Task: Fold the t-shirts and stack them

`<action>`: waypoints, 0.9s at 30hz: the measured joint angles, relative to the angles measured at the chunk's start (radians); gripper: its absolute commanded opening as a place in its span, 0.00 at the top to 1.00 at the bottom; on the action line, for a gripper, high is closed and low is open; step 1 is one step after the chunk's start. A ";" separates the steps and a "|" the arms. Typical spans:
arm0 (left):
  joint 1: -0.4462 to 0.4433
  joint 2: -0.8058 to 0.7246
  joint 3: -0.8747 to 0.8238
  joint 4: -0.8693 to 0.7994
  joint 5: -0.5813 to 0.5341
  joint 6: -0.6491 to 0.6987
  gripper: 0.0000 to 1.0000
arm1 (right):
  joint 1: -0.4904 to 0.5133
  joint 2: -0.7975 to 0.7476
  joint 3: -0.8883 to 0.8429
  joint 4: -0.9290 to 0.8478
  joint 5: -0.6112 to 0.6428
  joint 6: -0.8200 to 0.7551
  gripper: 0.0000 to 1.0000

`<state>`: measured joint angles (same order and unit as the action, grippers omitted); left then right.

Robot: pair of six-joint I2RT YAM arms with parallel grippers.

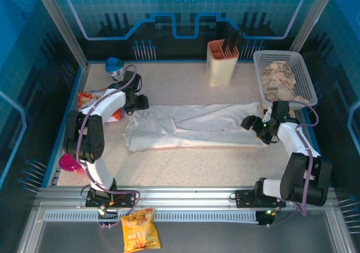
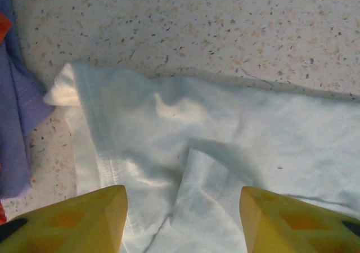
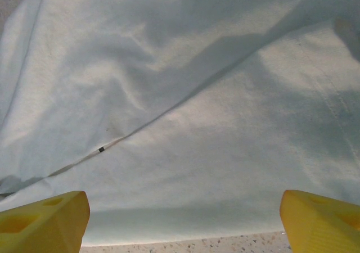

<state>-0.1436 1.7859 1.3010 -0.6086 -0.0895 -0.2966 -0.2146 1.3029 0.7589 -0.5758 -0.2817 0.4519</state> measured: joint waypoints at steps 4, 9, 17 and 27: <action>0.000 -0.019 -0.013 -0.007 0.047 -0.045 0.48 | 0.017 0.000 0.000 0.001 -0.012 -0.009 0.10; -0.064 -0.060 -0.027 -0.002 0.124 -0.116 0.50 | 0.037 0.008 0.003 0.003 -0.020 -0.009 0.10; -0.246 -0.005 -0.016 0.081 0.238 -0.257 0.58 | 0.040 0.017 0.003 0.009 -0.026 -0.009 0.11; -0.301 0.150 0.011 0.113 0.240 -0.359 0.68 | 0.040 0.017 0.003 0.008 -0.026 -0.009 0.11</action>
<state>-0.4446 1.9358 1.3121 -0.4961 0.1505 -0.6559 -0.1749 1.3197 0.7616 -0.5678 -0.3073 0.4427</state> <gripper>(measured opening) 0.350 0.893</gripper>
